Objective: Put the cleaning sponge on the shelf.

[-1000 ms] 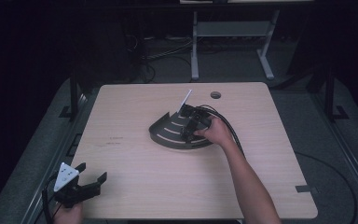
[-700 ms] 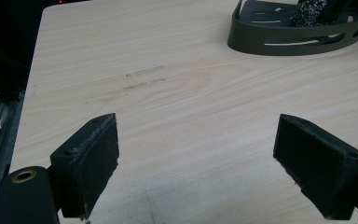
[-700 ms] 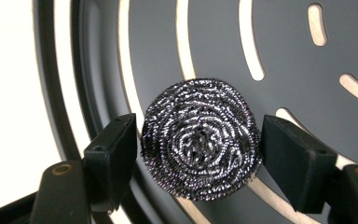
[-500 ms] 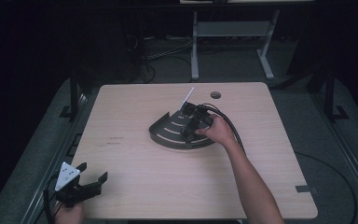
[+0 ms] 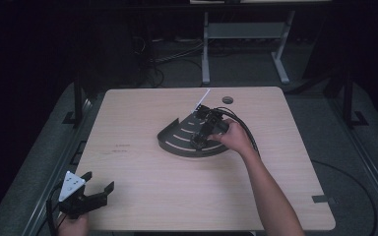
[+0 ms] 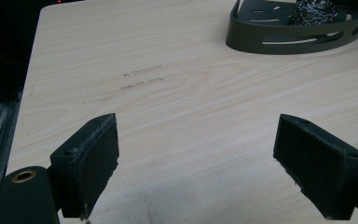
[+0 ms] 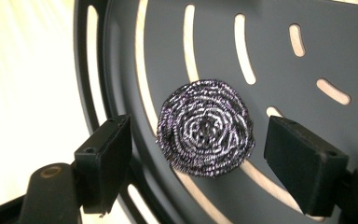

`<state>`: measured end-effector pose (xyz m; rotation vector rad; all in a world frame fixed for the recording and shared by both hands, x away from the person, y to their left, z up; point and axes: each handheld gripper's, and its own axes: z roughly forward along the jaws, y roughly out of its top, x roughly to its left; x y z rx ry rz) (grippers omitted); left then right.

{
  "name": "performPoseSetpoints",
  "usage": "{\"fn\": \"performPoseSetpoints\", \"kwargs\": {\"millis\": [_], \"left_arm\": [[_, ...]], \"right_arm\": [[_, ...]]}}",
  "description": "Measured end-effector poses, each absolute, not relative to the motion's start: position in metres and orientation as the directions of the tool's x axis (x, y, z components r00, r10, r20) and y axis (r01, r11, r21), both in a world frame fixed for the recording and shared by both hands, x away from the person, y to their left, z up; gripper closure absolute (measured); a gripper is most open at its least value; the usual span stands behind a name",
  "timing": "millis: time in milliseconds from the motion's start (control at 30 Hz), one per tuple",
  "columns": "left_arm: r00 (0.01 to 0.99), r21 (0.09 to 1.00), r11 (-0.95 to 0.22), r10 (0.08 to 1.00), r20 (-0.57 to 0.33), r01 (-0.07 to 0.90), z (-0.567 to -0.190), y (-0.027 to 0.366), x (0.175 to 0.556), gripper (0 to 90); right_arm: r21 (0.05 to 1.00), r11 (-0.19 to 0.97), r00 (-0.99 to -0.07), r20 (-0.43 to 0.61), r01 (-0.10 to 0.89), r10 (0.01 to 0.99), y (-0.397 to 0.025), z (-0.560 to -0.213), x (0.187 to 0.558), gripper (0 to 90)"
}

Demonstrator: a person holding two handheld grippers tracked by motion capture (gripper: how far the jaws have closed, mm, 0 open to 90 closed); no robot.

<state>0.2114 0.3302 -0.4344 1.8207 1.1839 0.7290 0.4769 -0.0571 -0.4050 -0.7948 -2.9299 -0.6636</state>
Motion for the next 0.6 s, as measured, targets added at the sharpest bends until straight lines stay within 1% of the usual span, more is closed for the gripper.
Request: {"fn": "performPoseSetpoints", "kwargs": {"millis": [367, 600], "left_arm": [[0.393, 0.869, -0.221, 0.919, 0.033, 0.443, -0.435, 0.329, 0.211, 13.4], [0.390, 0.868, -0.222, 0.920, 0.037, 0.444, -0.435, 0.330, 0.211, 13.4]], "right_arm": [[0.422, 0.767, -0.870, 0.135, 0.483, 0.474, -0.075, -0.390, 0.466, 22.3], [0.419, 0.775, -0.874, 0.121, 0.474, 0.470, -0.082, -0.382, 0.459, 21.7]]}}
